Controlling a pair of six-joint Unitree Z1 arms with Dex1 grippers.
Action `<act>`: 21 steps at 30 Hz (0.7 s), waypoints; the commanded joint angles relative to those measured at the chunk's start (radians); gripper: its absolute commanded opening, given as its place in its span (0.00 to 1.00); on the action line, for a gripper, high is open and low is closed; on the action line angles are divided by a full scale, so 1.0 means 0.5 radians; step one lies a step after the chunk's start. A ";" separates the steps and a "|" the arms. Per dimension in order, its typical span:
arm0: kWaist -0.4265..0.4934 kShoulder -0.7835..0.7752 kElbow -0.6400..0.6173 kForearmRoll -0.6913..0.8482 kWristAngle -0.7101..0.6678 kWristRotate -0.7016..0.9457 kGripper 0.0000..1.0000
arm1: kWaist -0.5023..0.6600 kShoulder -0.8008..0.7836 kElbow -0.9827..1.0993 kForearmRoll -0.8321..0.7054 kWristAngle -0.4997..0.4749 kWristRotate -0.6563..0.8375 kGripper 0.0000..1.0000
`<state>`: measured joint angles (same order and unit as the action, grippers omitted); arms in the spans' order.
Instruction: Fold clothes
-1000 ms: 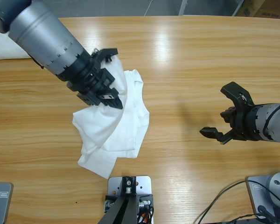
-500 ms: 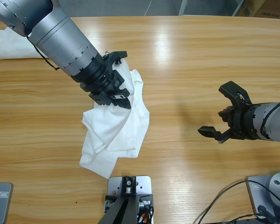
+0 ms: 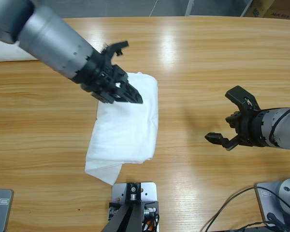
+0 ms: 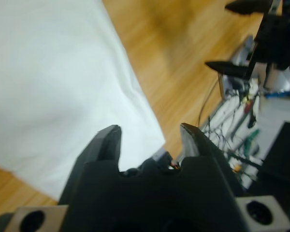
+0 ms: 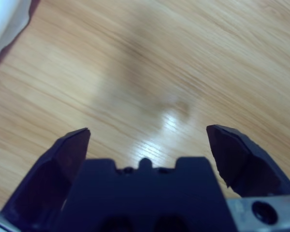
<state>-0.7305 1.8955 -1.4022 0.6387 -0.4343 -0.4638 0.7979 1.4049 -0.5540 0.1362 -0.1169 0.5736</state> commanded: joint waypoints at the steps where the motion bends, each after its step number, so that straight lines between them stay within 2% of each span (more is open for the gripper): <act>1: 0.158 -0.211 0.456 -0.113 0.314 0.220 0.99 | 0.201 0.005 -0.212 0.262 -0.079 -0.040 0.99; 2: 0.160 -0.208 0.479 -0.110 0.346 0.335 0.99 | 0.255 0.007 -0.310 0.338 -0.085 -0.064 0.92; 3: 0.161 -0.199 0.485 -0.110 0.369 0.447 0.99 | 0.293 0.021 -0.403 0.396 -0.085 -0.089 0.80; 4: 0.163 -0.179 0.475 -0.112 0.392 0.564 0.95 | 0.321 0.042 -0.482 0.431 -0.085 -0.104 0.75; 5: 0.163 -0.155 0.448 -0.112 0.396 0.639 0.90 | 0.336 0.073 -0.541 0.448 -0.080 -0.111 0.73; 7: 0.163 -0.095 0.375 -0.112 0.396 0.732 0.70 | 0.356 0.175 -0.628 0.461 -0.019 -0.113 0.68; 8: 0.161 -0.063 0.344 -0.110 0.406 0.766 0.68 | 0.358 0.220 -0.665 0.468 0.035 -0.123 0.62; 9: 0.162 -0.036 0.315 -0.107 0.442 0.809 0.68 | 0.359 0.261 -0.701 0.472 0.099 -0.148 0.23; 10: 0.165 -0.018 0.280 -0.097 0.467 0.844 0.68 | 0.369 0.298 -0.738 0.484 0.096 -0.159 0.00; 12: 0.166 0.010 0.174 -0.018 0.481 0.879 0.67 | 0.395 0.382 -0.800 0.504 0.082 -0.118 0.00; 13: 0.166 0.030 0.120 0.042 0.482 0.902 0.60 | 0.420 0.459 -0.848 0.498 0.103 -0.105 0.00; 14: 0.166 0.050 0.084 0.090 0.492 0.926 0.43 | 0.443 0.518 -0.889 0.489 0.120 -0.081 0.00; 15: 0.166 0.068 0.067 0.116 0.503 0.982 0.15 | 0.465 0.569 -0.927 0.465 0.144 -0.052 0.00; 16: 0.166 0.084 0.065 0.122 0.518 1.085 0.00 | 0.492 0.623 -0.972 0.446 0.158 -0.026 0.00; 21: 0.166 0.235 0.033 0.176 0.553 1.207 0.00 | 0.668 0.908 -1.161 0.318 0.188 0.124 0.00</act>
<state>-0.6542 1.8791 -1.3602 0.6811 -0.1786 0.0795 1.0373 1.6620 -1.0482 0.3572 -0.0479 0.5545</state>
